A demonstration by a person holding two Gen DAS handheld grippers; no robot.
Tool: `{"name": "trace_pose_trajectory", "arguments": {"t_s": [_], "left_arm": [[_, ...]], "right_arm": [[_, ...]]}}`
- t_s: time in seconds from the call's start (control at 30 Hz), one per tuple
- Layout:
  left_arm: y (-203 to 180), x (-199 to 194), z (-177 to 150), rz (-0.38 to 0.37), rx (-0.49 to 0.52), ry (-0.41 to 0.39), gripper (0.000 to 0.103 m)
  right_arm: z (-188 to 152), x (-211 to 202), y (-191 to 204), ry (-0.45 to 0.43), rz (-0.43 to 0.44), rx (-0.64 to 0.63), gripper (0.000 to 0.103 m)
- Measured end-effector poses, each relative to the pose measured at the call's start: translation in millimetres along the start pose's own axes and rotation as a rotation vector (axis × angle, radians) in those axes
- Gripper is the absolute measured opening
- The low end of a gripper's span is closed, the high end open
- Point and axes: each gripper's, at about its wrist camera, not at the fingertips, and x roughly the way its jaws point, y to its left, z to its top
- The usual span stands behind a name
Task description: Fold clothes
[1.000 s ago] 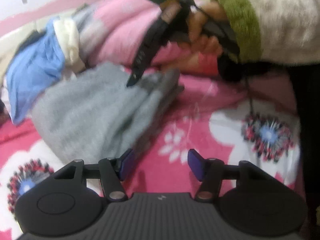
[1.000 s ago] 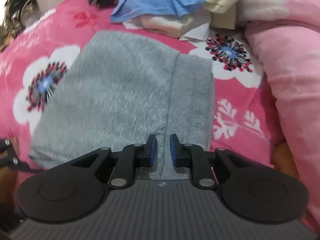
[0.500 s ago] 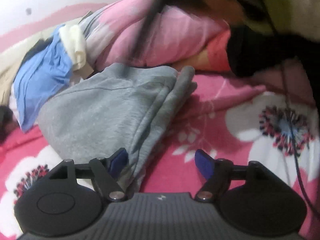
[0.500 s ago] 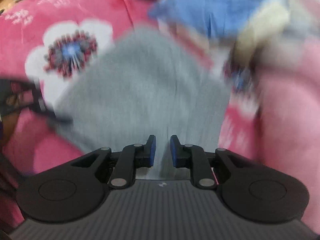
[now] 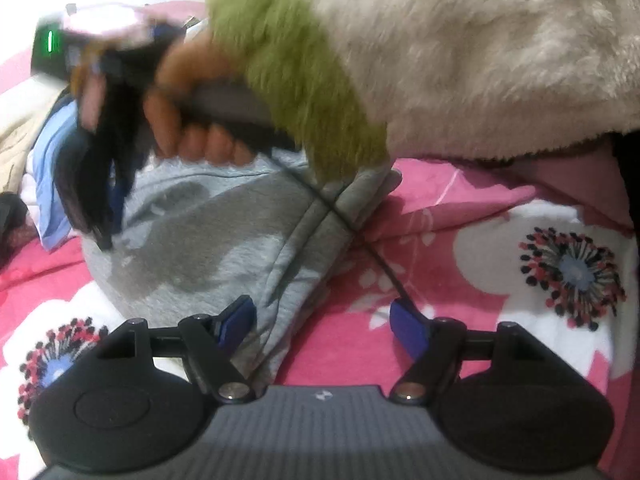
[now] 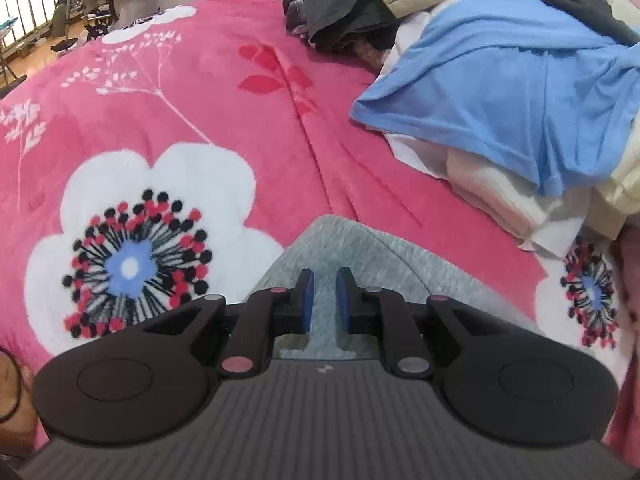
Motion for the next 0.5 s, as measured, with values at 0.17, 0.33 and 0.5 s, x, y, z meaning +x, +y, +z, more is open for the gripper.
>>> {"name": "trace_pose_trajectory", "arguments": {"t_s": [0.17, 0.33, 0.5], "left_arm": [[-4, 3, -1, 0.01, 0.019, 0.003, 0.075], [-3, -5, -2, 0.004, -0.018, -0.012, 0.075], [-7, -7, -3, 0.007, 0.002, -0.009, 0.075]], "right_arm": [[18, -7, -3, -0.041, 0.055, 0.098, 0.011], [9, 26, 7, -0.023, -0.014, 0.021, 0.01], [14, -55, -57, -0.134, -0.003, 0.2, 0.011]]}}
